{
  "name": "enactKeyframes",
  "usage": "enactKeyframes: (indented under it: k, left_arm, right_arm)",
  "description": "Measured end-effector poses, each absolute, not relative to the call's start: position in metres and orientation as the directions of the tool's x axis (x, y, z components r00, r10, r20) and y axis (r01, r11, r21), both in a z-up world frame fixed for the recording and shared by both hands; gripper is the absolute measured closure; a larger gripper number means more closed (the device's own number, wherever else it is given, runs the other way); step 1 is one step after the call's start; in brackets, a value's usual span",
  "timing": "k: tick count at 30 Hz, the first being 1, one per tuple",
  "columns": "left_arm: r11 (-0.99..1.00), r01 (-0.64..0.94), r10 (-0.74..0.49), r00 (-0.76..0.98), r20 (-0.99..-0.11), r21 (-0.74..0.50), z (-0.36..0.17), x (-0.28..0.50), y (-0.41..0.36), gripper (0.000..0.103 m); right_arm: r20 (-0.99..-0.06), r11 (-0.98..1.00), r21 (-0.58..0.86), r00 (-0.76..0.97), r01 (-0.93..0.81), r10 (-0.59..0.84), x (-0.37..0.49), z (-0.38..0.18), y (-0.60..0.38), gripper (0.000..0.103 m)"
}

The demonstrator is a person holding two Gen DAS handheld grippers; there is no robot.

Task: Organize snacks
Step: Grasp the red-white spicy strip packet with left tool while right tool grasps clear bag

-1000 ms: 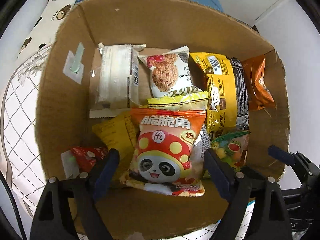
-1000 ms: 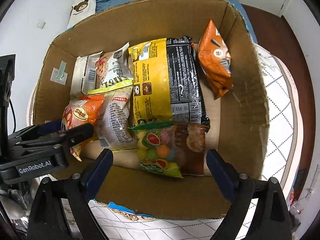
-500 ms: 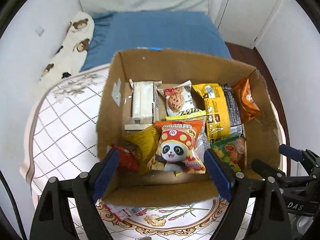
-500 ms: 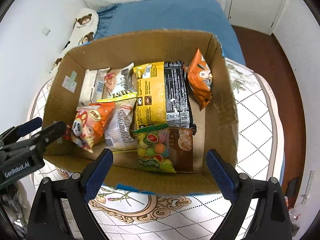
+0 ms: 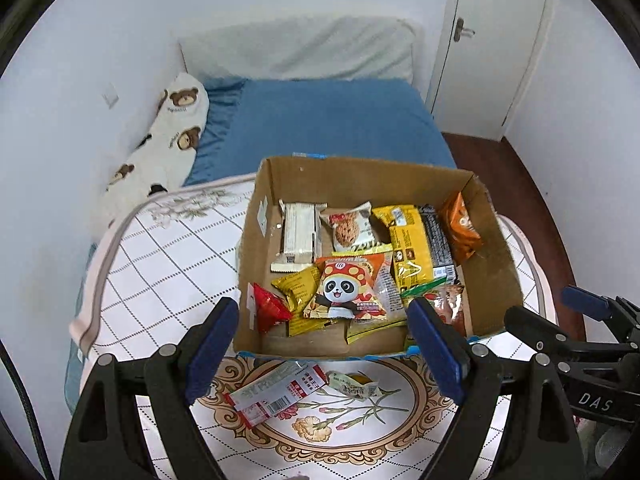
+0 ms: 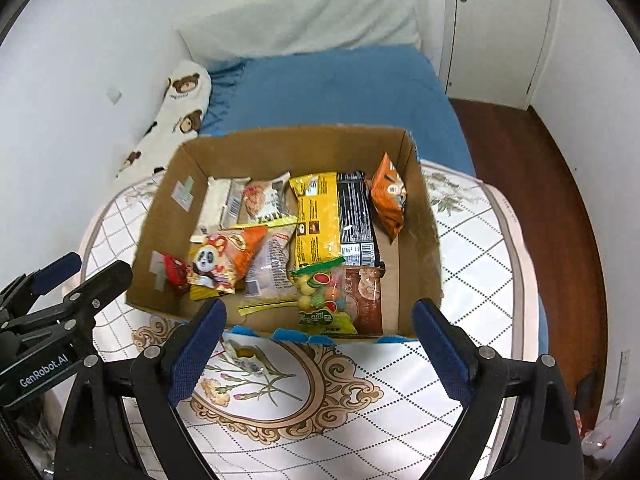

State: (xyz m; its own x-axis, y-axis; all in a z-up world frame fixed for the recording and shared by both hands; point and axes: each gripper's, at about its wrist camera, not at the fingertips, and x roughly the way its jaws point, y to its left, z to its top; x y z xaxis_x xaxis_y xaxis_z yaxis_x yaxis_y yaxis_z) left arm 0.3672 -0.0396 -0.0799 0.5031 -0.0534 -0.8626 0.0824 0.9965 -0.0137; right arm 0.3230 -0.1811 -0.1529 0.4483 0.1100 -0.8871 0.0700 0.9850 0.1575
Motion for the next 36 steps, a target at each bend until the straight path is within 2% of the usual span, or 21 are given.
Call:
enactKeyframes:
  k: [10,17,19,20,26,31,36]
  left_arm:
    - [0.996,0.088,-0.053,0.585,-0.809,-0.001,-0.047,0.336,-0.049,0.017]
    - [1.0,0.015,0.01,0.546,-0.838,0.021,-0.075,0.326,-0.021,0.017]
    - [0.999,-0.012,0.038,0.51,-0.859,0.037,-0.094,0.322,-0.005,0.017]
    - [0.999,-0.023,0.051,0.495,-0.867,0.045,-0.102,0.321,0.001,0.017]
    - [0.991,-0.085,0.124,0.356,-0.926,0.1,-0.166,0.316,0.053,0.017]
    - [0.984,0.037,0.157,0.288,-0.945,0.175,-0.208,0.32,0.057,0.017]
    - [0.912,0.298,0.199,0.275,-0.941,0.281,-0.25,0.329,0.029,0.017]
  right_arm:
    - [-0.843,0.972,0.21,0.522,0.103,0.127,0.283,-0.125,-0.187,0.007]
    - [-0.858,0.949,0.299,0.463,0.101,0.221,0.272,-0.161,-0.178,0.008]
    - [-0.867,0.936,0.34,0.415,0.087,0.276,0.272,-0.184,-0.168,0.024]
    - [-0.873,0.932,0.354,0.385,0.076,0.3,0.274,-0.198,-0.16,0.039]
    - [-0.886,0.914,0.4,0.284,0.068,0.367,0.292,-0.268,-0.122,0.041]
    - [-0.897,0.909,0.41,0.208,0.07,0.389,0.316,-0.322,-0.094,0.041]
    - [-0.925,0.934,0.355,0.166,0.047,0.343,0.332,-0.357,-0.068,0.041]
